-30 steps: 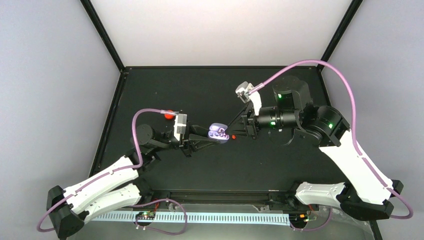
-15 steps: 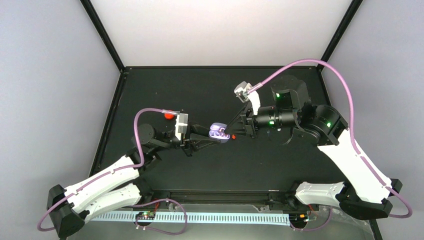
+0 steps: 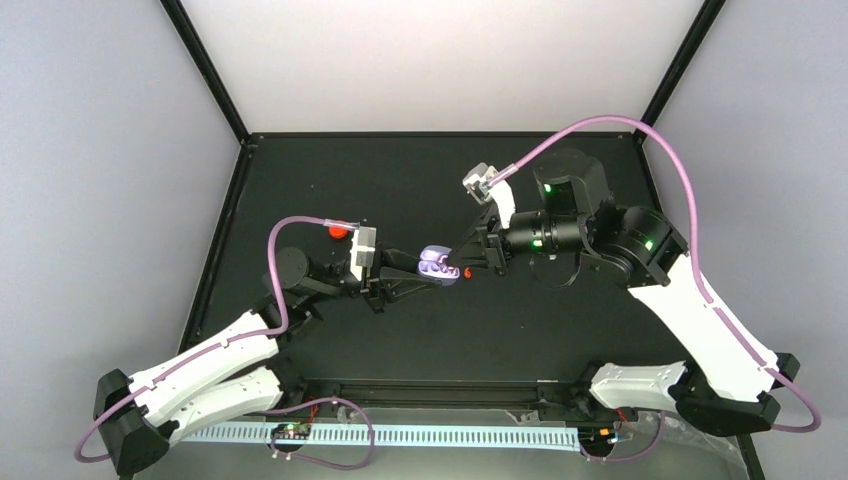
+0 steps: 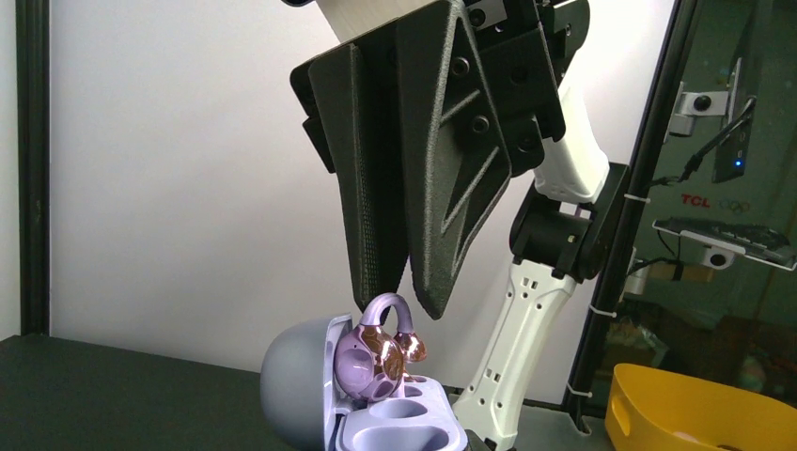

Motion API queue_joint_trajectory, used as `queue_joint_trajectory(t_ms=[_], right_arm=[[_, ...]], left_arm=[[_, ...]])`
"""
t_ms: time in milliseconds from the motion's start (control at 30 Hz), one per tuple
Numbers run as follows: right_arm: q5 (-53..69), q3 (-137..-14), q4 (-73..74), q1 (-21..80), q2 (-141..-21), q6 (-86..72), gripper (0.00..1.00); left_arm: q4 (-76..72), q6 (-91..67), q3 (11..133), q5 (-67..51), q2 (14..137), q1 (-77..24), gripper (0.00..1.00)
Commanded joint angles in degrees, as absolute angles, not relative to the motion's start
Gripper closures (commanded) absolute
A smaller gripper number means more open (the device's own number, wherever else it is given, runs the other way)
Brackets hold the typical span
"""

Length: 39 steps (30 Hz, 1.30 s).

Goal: Insert the wireless bluetooth earbuds into the charging case
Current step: Place the earbud in the charging case.

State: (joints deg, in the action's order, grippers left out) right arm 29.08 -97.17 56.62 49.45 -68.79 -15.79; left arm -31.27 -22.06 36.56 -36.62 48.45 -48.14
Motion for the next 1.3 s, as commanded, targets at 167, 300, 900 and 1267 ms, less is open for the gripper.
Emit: queue_joint_trajectory(t_ms=[167, 300, 900, 1267], right_arm=[[29.8, -98.3, 57.3, 49.9, -69.4, -16.5, 0.91], [29.8, -98.3, 57.4, 49.9, -69.5, -16.3, 0.94], [35.1, -98.5, 51.2, 55.6, -65.5, -9.1, 0.99], [21.9, -93.4, 43.9, 64.0, -62.2, -2.7, 0.99]], left_arm=[[-32.7, -21.4, 37.5, -36.4, 48.8, -48.4, 0.98], [-32.8, -21.3, 37.5, -36.4, 48.7, -48.4, 0.99], [-36.1, -21.4, 36.7, -43.6, 49.1, -48.4, 0.98], [-39.3, -22.4, 37.1, -47.4, 48.6, -48.4, 0.98]])
